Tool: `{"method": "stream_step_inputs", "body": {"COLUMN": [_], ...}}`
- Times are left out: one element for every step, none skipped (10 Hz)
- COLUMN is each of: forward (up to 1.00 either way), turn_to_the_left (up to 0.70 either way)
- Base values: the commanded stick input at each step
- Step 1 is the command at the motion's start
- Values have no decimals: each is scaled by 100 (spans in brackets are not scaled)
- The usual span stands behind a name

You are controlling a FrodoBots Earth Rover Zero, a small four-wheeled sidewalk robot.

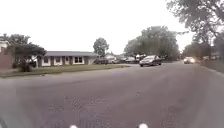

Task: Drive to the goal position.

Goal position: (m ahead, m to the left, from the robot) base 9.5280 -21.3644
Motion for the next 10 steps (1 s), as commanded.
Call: {"method": "stream_step_inputs", "body": {"forward": [0, 0, 0, 0, 0, 0, 0, 1, 4, 6], "turn_to_the_left": [0, 0, 0, 0, 0, 0, 0, 0, 0, 0]}}
